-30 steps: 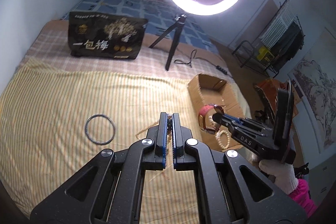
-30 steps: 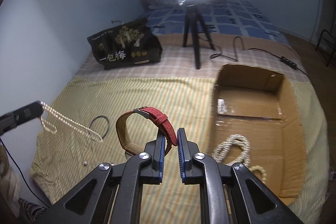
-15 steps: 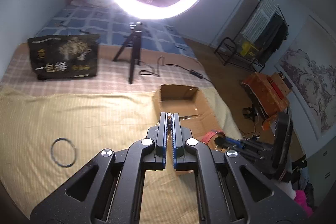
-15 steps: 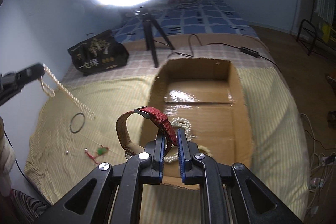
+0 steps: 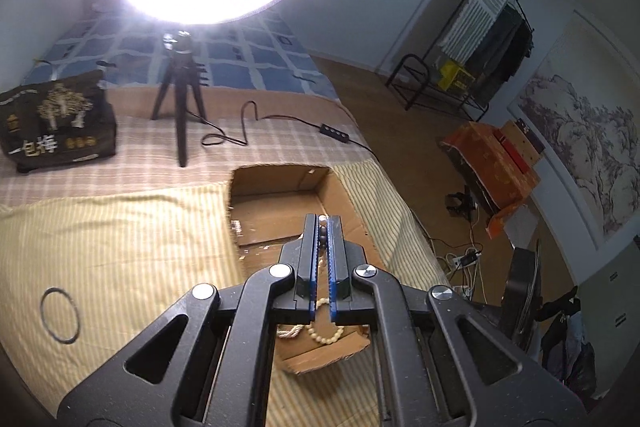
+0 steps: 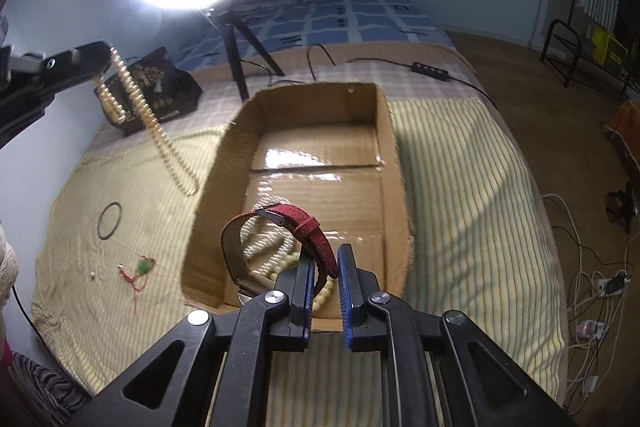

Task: Organize jewelry
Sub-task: 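Lift the pearl necklace with the left tool while the right tool carries the watch into the box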

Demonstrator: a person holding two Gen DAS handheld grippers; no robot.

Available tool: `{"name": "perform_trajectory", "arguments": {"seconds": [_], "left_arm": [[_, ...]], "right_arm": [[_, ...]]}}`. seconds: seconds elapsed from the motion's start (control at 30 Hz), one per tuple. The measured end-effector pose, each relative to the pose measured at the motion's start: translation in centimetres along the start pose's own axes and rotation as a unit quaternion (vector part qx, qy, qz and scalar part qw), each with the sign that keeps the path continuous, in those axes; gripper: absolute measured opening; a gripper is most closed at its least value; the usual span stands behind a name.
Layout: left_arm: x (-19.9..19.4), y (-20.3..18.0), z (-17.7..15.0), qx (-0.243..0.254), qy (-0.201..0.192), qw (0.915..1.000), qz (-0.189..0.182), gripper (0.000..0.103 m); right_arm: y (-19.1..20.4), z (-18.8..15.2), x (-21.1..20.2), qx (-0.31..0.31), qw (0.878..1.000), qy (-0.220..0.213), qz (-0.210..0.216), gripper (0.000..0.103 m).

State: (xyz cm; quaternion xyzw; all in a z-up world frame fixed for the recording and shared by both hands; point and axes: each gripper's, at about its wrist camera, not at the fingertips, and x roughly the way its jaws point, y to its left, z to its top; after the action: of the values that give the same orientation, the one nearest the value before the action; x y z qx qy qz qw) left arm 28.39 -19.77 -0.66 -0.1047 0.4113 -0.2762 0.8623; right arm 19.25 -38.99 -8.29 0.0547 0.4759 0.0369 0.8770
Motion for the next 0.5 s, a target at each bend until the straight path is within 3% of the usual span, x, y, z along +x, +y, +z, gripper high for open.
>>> {"name": "perform_trajectory", "arguments": {"seconds": [0.5], "left_arm": [[7.3,-2.2,-1.0,0.007,0.047,0.9988,0.009,0.001]], "right_arm": [[-2.5,-0.5,1.4,0.02,1.0,0.017,-0.007,0.009]]}}
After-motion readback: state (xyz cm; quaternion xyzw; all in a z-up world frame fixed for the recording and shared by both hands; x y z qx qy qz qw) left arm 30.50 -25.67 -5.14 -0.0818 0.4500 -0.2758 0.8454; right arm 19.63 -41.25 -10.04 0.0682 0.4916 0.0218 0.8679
